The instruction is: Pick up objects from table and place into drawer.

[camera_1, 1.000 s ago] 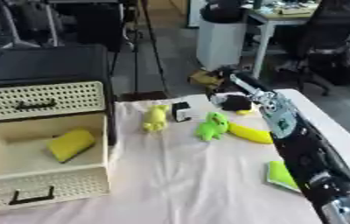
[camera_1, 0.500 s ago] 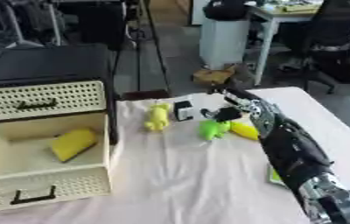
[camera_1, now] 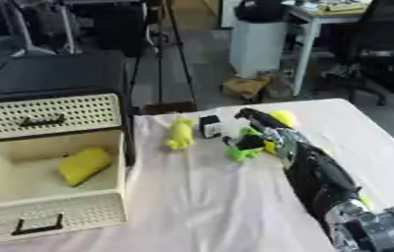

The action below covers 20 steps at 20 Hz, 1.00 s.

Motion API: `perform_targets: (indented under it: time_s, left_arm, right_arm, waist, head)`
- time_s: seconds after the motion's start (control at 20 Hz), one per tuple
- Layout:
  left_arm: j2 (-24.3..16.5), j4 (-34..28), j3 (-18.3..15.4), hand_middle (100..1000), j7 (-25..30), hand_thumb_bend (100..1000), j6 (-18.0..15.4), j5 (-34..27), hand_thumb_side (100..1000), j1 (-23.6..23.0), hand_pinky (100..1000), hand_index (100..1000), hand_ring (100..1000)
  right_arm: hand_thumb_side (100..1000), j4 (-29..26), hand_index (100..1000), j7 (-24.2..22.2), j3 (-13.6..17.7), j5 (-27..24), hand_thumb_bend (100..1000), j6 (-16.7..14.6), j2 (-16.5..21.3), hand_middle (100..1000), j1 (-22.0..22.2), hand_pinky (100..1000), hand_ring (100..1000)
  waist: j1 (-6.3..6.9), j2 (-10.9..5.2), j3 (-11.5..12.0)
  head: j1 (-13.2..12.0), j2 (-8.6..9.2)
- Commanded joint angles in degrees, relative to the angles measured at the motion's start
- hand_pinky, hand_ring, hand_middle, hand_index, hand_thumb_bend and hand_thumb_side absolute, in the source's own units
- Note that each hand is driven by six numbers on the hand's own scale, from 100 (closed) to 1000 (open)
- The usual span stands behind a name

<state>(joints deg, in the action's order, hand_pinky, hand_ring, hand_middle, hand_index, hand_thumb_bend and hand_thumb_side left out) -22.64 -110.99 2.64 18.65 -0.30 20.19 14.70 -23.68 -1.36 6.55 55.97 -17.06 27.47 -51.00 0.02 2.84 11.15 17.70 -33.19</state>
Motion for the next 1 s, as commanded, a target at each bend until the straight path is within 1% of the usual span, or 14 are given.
perform_targets:
  time_s: [0.05,0.55,0.6,0.65,0.7,0.75,0.8,0.85,0.9,0.95,1.0]
  left_arm:
    - [-0.28,-1.40,-0.52,100,0.16,540,-0.23,-0.49,1000,0.97,100,702,100]
    - [-0.10,-1.93,-0.48,100,0.80,540,-0.70,-0.38,1000,1.11,100,703,100]
    - [-0.08,-1.95,-0.49,100,0.85,539,-0.72,-0.37,1000,1.11,100,703,100]
    - [-0.08,-1.96,-0.48,100,0.91,539,-0.74,-0.37,1000,1.11,100,703,100]
    - [-0.08,-1.97,-0.49,100,0.97,539,-0.76,-0.37,1000,1.11,100,704,100]
    - [-0.09,-1.97,-0.50,100,1.02,539,-0.77,-0.37,1000,1.11,100,704,100]
    - [-0.08,-1.97,-0.52,100,1.06,539,-0.78,-0.37,1000,1.10,100,704,100]
    - [-0.08,-1.98,-0.53,100,1.10,539,-0.79,-0.39,1000,1.09,100,704,100]
    - [-0.07,-1.97,-0.54,100,1.14,539,-0.80,-0.41,1000,1.08,100,704,100]
    - [-0.07,-1.96,-0.54,100,1.22,539,-0.81,-0.42,1000,1.06,100,705,100]
    - [-0.07,-1.95,-0.54,100,1.29,539,-0.82,-0.41,1000,1.04,100,706,100]
  right_arm:
    - [602,0.46,940,1.55,-0.02,2.11,440,1.20,1.78,998,-1.75,966,1000]
    - [570,3.43,925,-0.96,-0.68,7.72,500,4.99,1.41,969,-0.79,899,1000]
    - [555,3.66,912,-1.28,-0.65,7.91,494,5.26,1.37,951,-0.72,849,980]
    - [547,3.82,907,-1.55,-0.61,7.96,487,5.48,1.34,946,-0.65,828,965]
    - [510,3.89,891,-1.75,-0.60,7.97,459,5.69,1.33,925,-0.60,758,903]
    - [458,3.90,882,-1.88,-0.58,7.93,397,5.84,1.32,909,-0.55,691,850]
    - [378,3.88,868,-1.98,-0.50,7.72,296,5.91,1.29,894,-0.50,638,811]
    - [337,3.82,861,-2.03,-0.42,7.41,250,5.98,1.26,887,-0.44,615,795]
    - [187,3.74,833,-2.05,-0.34,6.97,100,5.97,1.20,861,-0.39,517,728]
    - [160,3.62,826,-1.92,-0.22,6.37,100,6.01,1.16,854,-0.31,503,714]
    - [100,3.41,792,-1.50,-0.09,5.72,100,6.21,1.14,807,-0.23,429,627]
  waist:
    - [0.13,-0.28,0.21]
    - [-0.07,0.45,0.64]
    - [-0.09,0.47,0.64]
    - [-0.11,0.48,0.63]
    - [-0.11,0.49,0.62]
    - [-0.11,0.48,0.60]
    - [-0.10,0.47,0.56]
    - [-0.09,0.45,0.53]
    - [-0.08,0.41,0.49]
    - [-0.07,0.37,0.44]
    - [-0.05,0.31,0.39]
  head:
    - [0.27,1.01]
    - [0.39,1.46]
    - [0.39,1.48]
    - [0.37,1.49]
    - [0.33,1.49]
    - [0.28,1.49]
    - [0.28,1.48]
    - [0.28,1.46]
    - [0.26,1.44]
    - [0.24,1.43]
    - [0.24,1.43]
